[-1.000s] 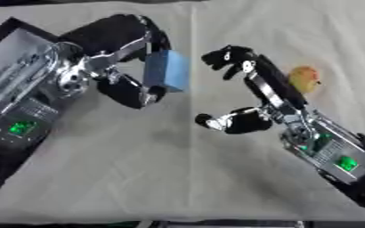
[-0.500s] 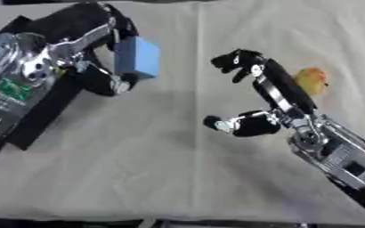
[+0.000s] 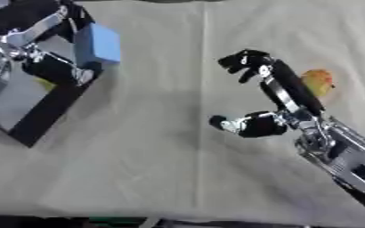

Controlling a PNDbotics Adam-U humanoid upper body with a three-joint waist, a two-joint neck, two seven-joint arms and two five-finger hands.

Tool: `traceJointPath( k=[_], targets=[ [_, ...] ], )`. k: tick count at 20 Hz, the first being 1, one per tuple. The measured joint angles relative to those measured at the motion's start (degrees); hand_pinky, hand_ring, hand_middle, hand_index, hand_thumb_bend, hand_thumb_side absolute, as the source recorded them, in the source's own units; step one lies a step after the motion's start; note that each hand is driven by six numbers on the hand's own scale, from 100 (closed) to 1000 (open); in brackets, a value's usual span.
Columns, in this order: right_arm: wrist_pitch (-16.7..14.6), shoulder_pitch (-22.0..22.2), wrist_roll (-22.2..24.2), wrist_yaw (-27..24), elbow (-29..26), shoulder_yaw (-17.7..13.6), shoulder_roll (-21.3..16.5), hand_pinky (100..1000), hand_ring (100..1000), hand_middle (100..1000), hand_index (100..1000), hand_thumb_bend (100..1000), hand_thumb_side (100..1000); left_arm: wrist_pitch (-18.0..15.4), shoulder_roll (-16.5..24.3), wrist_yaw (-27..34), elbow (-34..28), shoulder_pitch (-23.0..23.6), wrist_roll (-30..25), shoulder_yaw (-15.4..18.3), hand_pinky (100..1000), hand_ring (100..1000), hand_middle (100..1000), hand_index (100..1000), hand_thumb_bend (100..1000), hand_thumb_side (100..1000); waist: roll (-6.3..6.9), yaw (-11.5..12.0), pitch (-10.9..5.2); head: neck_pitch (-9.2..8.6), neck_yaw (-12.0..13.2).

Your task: Pick up the objects with one hand, pass them to the other hand, and then place them into the box on the other side of the table.

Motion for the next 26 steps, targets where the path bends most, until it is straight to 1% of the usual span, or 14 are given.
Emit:
traceJointPath(
  k=[12, 17, 21, 26],
  targets=[
    [-0.7, -0.3, -0.6, -0.7, 0.0, 0.0, 0.0, 589, 711, 693, 789, 664, 100, 2.3, 3.7, 1.4, 1.1, 4.7, 4.8, 4.6, 694, 573, 467, 491, 122, 100, -0.01, -0.3, 0.0, 0.0, 1.5],
    [-0.8, -0.3, -0.7, -0.8, 0.0, 0.0, 0.0, 588, 710, 692, 787, 663, 100, 3.2, 4.3, 1.6, 3.0, 6.8, 6.5, 6.3, 696, 573, 467, 492, 113, 100, -0.04, -0.4, 0.0, -0.09, 1.8],
    [-0.8, -0.3, -0.7, -0.8, 0.0, 0.0, 0.0, 588, 709, 691, 787, 664, 100, 3.9, 4.3, 1.9, 5.2, 7.5, 7.6, 7.9, 696, 574, 469, 494, 113, 100, -0.36, -0.6, 0.0, -0.46, 2.3],
    [-0.8, -0.3, -0.7, -0.9, 0.0, 0.0, 0.0, 589, 708, 690, 786, 664, 100, 4.1, 4.3, 1.8, 8.1, 7.8, 8.2, 8.4, 700, 579, 476, 502, 113, 100, -0.42, -0.7, 0.0, -0.54, 3.7]
  ],
)
